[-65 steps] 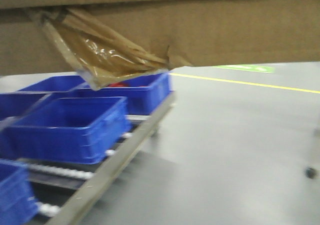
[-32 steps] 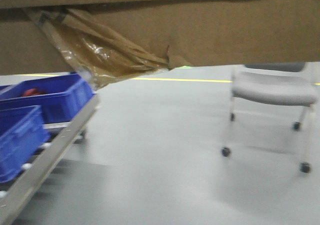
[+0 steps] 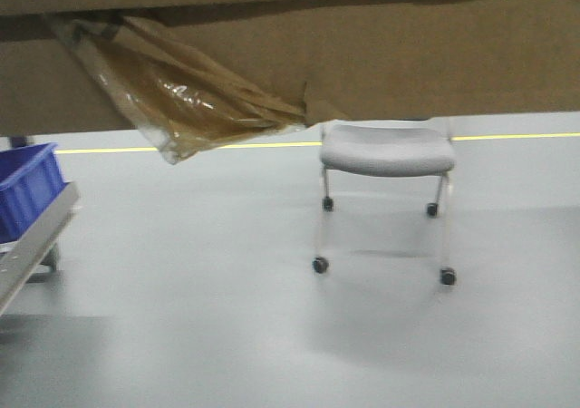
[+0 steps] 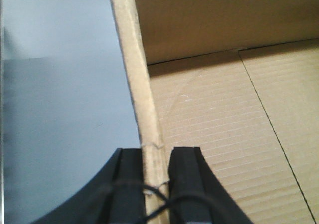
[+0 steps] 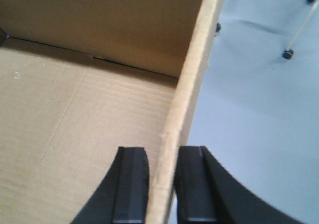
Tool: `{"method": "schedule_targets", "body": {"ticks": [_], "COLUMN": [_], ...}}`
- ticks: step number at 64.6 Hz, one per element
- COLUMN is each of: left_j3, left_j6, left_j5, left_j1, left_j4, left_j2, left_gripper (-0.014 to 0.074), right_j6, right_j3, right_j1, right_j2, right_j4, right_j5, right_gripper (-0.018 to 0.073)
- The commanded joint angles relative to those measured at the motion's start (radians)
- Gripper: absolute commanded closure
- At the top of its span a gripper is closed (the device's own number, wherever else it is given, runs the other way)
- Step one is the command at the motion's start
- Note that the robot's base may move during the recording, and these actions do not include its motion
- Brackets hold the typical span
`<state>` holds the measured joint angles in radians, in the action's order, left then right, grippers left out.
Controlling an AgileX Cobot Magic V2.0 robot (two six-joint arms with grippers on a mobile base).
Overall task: Grab carton from right shelf to conveyor
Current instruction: 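Hold the carton with both grippers while the base turns and drives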
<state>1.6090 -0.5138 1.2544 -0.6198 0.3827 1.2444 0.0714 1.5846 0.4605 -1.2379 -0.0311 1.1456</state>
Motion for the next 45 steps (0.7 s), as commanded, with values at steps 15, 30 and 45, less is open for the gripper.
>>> {"method": "schedule_targets", "body": {"ticks": [15, 30, 45], "left_j3": [0.001, 0.001, 0.001], "left_j6": [0.009, 0.009, 0.009], "left_j5": [-0.033, -0.033, -0.033], "left_j1": [-0.012, -0.012, -0.012], "left_j4": [-0.022, -0.022, -0.022], "left_j2": [-0.012, -0.012, -0.012], "left_gripper": [0.0606, 0.0606, 0.0606], "right_j6": [-0.014, -0.014, -0.014], "right_j3": [0.002, 0.002, 0.002], "right_j1": [0.005, 0.005, 0.005], "right_j2": [0.013, 0.013, 0.013], "right_j4": [-0.009, -0.009, -0.009], "right_j5": [-0.055, -0.055, -0.055], "right_gripper": [0.0627, 0.0627, 0.0627]}}
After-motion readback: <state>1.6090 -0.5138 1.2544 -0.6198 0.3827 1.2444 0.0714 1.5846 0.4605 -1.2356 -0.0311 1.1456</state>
